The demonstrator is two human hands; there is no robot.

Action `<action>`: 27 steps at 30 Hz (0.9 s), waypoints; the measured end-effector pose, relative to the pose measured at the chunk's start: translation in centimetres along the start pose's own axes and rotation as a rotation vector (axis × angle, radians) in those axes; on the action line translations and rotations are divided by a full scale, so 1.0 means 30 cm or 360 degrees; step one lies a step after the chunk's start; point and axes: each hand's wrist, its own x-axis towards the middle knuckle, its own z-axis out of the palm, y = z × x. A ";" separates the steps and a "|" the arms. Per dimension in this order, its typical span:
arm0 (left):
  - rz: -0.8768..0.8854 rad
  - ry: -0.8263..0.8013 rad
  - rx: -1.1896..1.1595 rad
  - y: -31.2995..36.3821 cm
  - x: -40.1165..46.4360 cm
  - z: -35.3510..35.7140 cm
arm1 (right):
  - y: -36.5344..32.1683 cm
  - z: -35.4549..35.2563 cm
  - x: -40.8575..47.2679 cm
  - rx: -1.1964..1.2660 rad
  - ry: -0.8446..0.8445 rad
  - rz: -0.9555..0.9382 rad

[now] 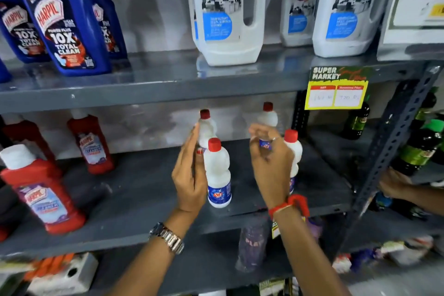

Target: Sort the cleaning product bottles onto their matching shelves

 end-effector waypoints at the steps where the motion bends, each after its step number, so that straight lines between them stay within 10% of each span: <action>1: -0.0099 -0.0053 0.0053 -0.052 -0.051 -0.002 | 0.073 0.019 -0.030 -0.0094 -0.0088 0.0112; 6: -0.0886 -0.0342 0.0049 -0.240 -0.224 0.009 | 0.348 0.125 -0.170 -0.0586 -0.1035 0.0584; 10: -0.1280 -0.0507 -0.0150 -0.325 -0.219 0.049 | 0.402 0.185 -0.201 -0.0500 -0.1082 0.0772; 23: -0.1263 -0.0793 -0.0118 -0.291 -0.200 -0.026 | 0.342 0.223 -0.251 -0.0570 -0.1024 0.0896; 27: -0.0857 -0.0726 0.0364 -0.218 -0.168 -0.132 | 0.278 0.243 -0.275 -0.0514 -0.0715 0.0650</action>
